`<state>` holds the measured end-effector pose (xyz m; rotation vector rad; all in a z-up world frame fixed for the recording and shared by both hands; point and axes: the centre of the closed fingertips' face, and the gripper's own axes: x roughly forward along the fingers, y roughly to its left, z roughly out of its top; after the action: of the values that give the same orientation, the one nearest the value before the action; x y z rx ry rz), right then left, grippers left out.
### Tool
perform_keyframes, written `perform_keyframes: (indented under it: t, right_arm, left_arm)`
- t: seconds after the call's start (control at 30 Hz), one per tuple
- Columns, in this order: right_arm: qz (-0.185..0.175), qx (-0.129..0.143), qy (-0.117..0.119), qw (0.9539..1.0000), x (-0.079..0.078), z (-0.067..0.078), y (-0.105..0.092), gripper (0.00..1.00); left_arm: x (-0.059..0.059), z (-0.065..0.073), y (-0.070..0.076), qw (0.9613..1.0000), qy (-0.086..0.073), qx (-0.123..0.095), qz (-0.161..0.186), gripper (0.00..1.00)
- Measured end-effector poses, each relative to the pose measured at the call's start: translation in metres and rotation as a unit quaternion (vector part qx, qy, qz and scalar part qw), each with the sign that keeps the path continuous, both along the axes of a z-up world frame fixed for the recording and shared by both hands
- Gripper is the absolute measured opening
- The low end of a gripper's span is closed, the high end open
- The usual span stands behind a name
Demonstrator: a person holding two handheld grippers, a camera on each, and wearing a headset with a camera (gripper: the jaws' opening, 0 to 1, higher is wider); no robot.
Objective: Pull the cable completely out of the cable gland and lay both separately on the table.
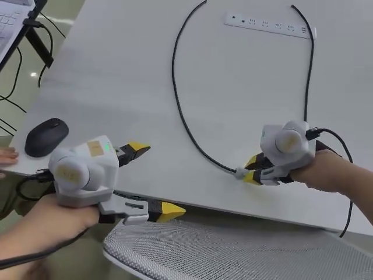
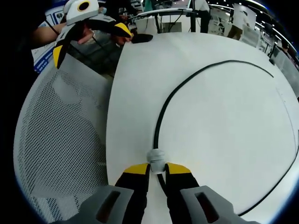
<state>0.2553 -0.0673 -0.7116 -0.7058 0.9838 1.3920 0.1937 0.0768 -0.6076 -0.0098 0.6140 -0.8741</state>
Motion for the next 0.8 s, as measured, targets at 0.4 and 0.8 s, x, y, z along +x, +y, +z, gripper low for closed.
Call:
perform_keyframes:
  t: [0.4,0.8]
  right_arm:
    - [-0.005,-0.003,0.005,1.0000,-0.001,0.001,0.000,0.08]
    - [-0.025,0.007,0.002,0.9997,-0.005,0.025,0.003,0.07]
  left_arm:
    - [0.000,0.000,0.001,1.0000,0.001,-0.002,-0.003,0.91]
    - [0.008,0.009,-0.004,0.9997,-0.009,-0.004,-0.023,0.90]
